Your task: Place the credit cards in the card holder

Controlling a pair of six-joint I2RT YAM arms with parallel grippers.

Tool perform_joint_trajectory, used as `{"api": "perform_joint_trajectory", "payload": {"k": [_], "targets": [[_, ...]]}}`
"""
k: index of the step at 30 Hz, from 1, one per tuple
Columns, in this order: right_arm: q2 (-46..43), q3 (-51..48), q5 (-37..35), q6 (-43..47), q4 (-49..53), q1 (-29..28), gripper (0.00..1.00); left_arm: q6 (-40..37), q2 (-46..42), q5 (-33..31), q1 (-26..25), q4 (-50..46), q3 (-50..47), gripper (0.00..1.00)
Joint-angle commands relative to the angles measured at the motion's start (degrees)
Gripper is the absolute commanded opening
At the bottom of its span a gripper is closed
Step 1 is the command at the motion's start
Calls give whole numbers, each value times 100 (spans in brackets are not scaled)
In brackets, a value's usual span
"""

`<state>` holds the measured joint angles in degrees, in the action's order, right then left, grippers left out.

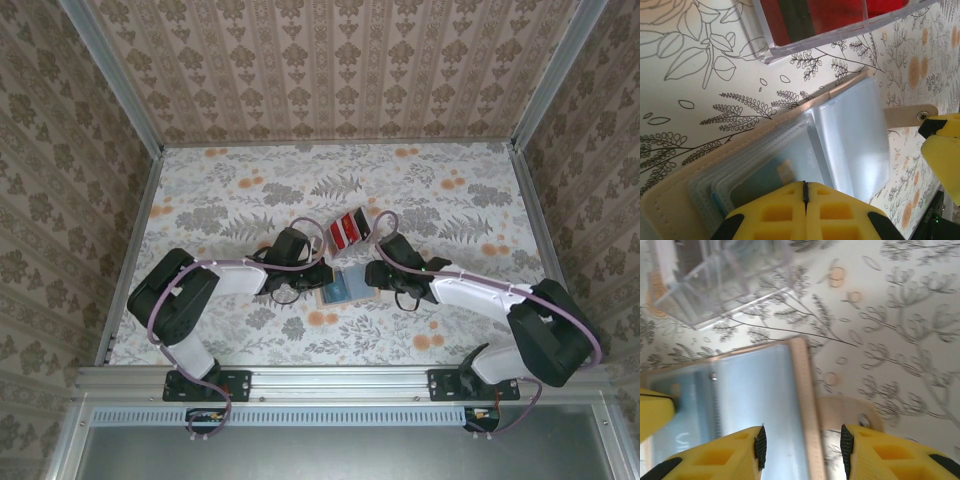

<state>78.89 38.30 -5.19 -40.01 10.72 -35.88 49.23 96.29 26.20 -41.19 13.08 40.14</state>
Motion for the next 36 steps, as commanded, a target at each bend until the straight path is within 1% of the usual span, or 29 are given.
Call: {"api": "perform_joint_trajectory", "payload": {"k": [1,4,8,15,18,21,23,25,27,32,36], "targets": [[-447,-73,-340,149,501,36,48,-203,132,-185,32,-408,-120,6],[-704,-86,-317,168,560,52,49,-281,79,-158,32,-467,-47,7],[-770,78,-42,251,525,163,51,-507,-109,-146,35,-635,160,10],[-598,720,516,578,445,637,54,-1259,-557,-319,121,-1610,891,21],[-327,1078,744,700,452,800,55,-1528,-618,-296,270,-1935,1204,23],[0,1532,803,879,610,890,57,-1700,-625,-299,507,-2067,1396,26],[363,1827,928,949,691,1021,58,-1662,-537,-152,729,-1990,1486,27],[671,2064,1151,986,655,1141,59,-1561,-407,140,955,-1807,1590,28],[973,2287,1241,1050,645,1249,60,-1515,-247,292,1080,-1721,1739,29],[1944,3100,1521,1285,893,1399,61,-1688,304,582,1113,-1996,2312,30],[2293,3394,1791,1292,811,1397,60,-1748,650,711,1120,-2073,2426,31]]}}
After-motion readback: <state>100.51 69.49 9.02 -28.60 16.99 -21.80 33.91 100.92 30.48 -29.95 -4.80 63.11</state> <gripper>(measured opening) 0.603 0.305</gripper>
